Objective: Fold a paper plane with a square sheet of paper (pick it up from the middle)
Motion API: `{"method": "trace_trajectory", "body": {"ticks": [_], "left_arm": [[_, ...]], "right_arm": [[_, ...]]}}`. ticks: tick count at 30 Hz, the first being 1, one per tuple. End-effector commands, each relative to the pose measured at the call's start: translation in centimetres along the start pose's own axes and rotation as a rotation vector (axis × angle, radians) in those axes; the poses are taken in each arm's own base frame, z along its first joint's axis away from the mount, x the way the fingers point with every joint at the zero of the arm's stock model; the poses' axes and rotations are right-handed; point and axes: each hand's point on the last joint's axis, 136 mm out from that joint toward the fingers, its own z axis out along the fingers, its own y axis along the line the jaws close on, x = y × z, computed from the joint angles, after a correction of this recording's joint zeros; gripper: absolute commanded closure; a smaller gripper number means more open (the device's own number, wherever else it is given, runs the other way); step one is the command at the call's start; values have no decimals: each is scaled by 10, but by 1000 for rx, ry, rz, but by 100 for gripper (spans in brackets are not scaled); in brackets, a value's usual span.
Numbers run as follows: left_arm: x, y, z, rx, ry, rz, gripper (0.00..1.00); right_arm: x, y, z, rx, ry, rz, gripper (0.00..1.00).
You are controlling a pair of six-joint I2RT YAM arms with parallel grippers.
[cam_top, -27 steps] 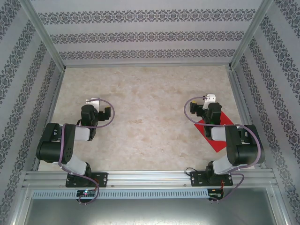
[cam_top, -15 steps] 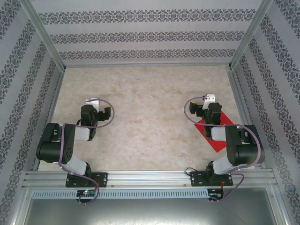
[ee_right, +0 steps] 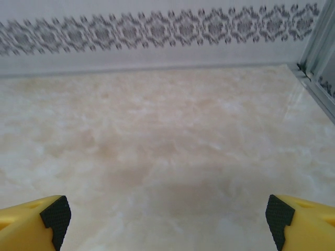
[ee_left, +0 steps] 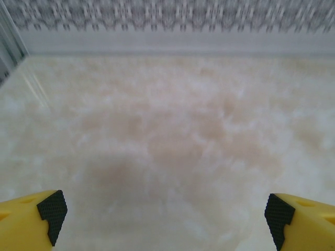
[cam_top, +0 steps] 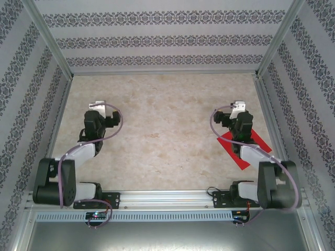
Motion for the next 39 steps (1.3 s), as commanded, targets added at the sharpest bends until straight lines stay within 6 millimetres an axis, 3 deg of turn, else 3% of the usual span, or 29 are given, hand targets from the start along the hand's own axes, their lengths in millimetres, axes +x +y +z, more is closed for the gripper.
{"method": "trace_trajectory", "body": {"ticks": [1,5,10,16,23,32,39], "left_arm": [[-8,-2,-13,21,89,-112,0],[-9,-24,-24,133,210,-223,0],[0,-53,-42,275,337,-349,0],[15,-94,-61,473,475,-501,0],[30,-131,-78,584,562,-498,0],[26,-141,-82,636,556,-498,0],[30,-148,-83,661,578,-504,0]], "right_arm": [[1,17,-9,-85,102,115,2],[7,42,-19,-103,237,212,3],[25,47,-40,19,420,277,2],[44,26,-69,244,551,397,2],[68,-13,-99,484,586,526,2],[95,-42,-97,643,641,713,2],[115,-39,-77,658,727,758,2]]}}
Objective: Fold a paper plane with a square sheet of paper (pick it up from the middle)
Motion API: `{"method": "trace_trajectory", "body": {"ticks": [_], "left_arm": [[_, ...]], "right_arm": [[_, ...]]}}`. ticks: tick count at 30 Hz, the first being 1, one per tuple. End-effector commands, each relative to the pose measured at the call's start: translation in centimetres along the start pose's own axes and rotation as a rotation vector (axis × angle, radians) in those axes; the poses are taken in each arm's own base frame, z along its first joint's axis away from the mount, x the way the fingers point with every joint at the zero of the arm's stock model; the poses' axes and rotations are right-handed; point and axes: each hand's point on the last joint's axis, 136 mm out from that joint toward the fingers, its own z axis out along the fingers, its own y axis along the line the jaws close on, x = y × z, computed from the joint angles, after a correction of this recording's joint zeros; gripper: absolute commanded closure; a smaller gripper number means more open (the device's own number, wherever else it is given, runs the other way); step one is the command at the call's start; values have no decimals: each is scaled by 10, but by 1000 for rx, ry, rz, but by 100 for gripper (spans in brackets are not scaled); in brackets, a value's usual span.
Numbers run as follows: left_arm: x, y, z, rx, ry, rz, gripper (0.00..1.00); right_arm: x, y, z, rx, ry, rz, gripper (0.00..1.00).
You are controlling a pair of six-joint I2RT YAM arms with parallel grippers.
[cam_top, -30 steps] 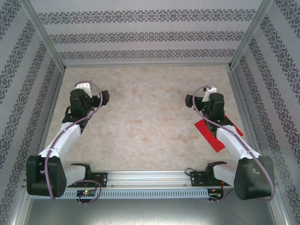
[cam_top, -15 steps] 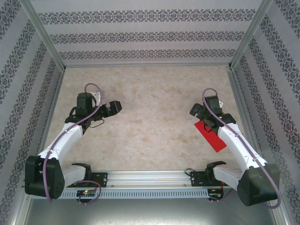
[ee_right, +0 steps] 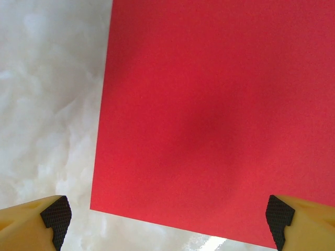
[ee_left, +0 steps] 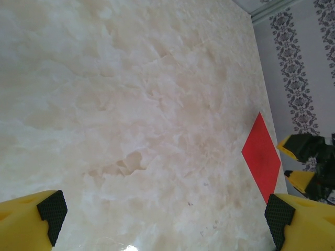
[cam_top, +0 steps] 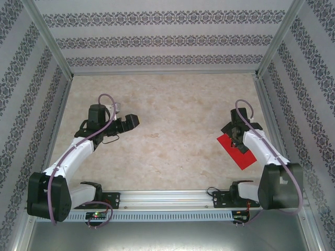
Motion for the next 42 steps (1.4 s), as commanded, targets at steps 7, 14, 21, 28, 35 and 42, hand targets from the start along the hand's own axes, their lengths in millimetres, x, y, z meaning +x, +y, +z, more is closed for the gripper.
{"method": "trace_trajectory", "body": {"ticks": [7,14,21,28,35,42], "left_arm": [[9,-10,7,41,43,0,0],[15,-7,11,41,55,-5,0],[23,-1,13,30,76,-10,0],[26,4,17,19,95,-6,0],[30,6,18,15,113,-6,0],[31,6,17,8,119,-2,0]], "right_arm": [[5,17,22,-6,85,53,3],[15,26,37,26,152,27,3],[24,27,48,65,181,21,4],[20,10,35,108,137,97,4],[27,-3,41,117,190,223,6],[36,1,53,136,258,261,8]]}}
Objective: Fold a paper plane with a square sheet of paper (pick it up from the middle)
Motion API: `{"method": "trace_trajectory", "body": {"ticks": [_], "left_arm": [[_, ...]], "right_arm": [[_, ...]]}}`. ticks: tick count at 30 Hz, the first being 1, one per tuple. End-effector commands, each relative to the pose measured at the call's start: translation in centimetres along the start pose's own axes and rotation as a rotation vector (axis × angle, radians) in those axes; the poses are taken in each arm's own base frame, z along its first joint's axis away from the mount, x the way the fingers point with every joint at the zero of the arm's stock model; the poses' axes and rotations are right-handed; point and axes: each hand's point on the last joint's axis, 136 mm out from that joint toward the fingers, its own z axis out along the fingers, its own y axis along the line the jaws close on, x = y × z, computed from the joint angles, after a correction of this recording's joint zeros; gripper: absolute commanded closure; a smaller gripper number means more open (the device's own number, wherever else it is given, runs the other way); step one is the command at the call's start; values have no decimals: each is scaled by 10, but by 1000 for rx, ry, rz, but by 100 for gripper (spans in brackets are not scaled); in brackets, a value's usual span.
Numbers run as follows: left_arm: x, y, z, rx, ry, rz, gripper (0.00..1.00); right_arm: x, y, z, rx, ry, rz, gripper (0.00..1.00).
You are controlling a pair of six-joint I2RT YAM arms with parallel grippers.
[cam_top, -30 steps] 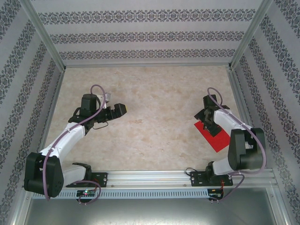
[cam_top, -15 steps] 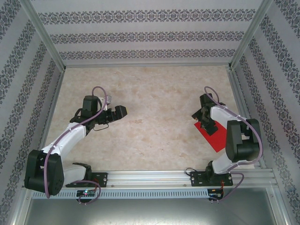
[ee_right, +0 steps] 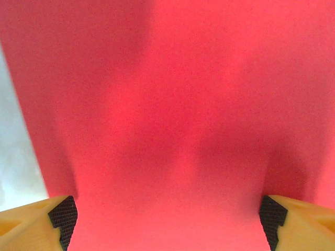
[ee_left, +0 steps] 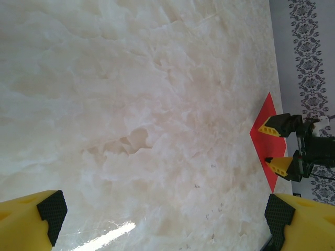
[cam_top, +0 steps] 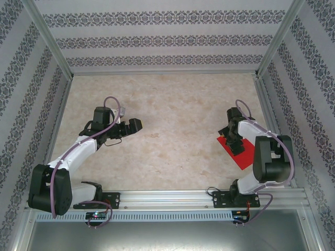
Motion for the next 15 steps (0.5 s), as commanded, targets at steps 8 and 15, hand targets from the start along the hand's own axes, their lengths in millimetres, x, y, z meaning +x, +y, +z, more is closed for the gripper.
{"method": "trace_trajectory", "body": {"ticks": [8,15], "left_arm": [[9,-3,-1,4,39,24,0],[12,-1,-5,-16,33,33,0]], "right_arm": [[5,8,10,38,60,10,11],[13,27,7,75,72,-144,10]]}}
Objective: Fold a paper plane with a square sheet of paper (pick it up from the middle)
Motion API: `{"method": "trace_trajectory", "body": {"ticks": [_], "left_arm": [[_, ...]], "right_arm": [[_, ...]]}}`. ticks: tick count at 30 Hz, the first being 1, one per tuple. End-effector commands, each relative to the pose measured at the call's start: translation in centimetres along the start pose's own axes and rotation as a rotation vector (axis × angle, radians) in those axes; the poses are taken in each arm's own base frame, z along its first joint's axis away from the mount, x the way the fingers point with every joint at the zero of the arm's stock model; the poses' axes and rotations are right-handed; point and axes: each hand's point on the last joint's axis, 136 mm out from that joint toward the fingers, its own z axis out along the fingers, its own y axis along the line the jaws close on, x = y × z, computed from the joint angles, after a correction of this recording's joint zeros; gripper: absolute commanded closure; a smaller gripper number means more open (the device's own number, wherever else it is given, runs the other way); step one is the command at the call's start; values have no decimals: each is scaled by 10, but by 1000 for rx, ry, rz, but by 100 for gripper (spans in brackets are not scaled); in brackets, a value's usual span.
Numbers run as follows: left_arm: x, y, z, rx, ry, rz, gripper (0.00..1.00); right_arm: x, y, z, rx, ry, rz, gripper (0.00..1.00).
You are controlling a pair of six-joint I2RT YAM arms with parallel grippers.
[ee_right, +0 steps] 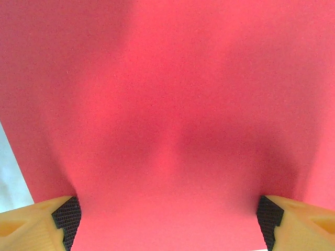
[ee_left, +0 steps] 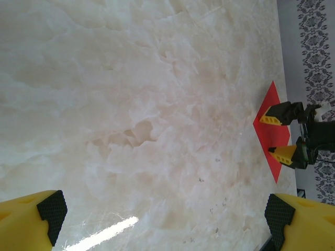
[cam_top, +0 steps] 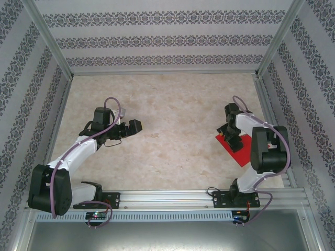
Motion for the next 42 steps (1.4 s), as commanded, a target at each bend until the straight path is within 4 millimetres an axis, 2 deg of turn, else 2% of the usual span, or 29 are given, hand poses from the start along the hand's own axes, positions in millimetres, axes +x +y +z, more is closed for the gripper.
{"method": "trace_trajectory", "body": {"ticks": [1,8,13,20,24,31,34,38,42], "left_arm": [[7,-4,-5,-2,13,31,0],[8,-1,-8,-22,3,32,0],[7,-1,-13,-52,11,38,0],[6,4,-28,-136,-14,40,0],[14,21,-42,-246,-26,28,0],[29,28,-58,-287,-45,0,0],[32,29,-63,-295,-56,-1,0],[36,29,-66,-293,-60,-4,0],[38,30,-63,-281,-55,-19,0]], "right_arm": [[13,12,3,30,32,-108,10],[38,40,1,42,29,-279,11],[70,69,-3,-14,24,-405,12],[137,102,1,-21,36,-661,13],[178,117,-4,-56,48,-800,13],[242,118,-13,-89,67,-992,14],[263,113,-17,-105,79,-1054,14],[275,104,-22,-80,57,-1125,14],[275,114,-42,-148,39,-1096,14]]}}
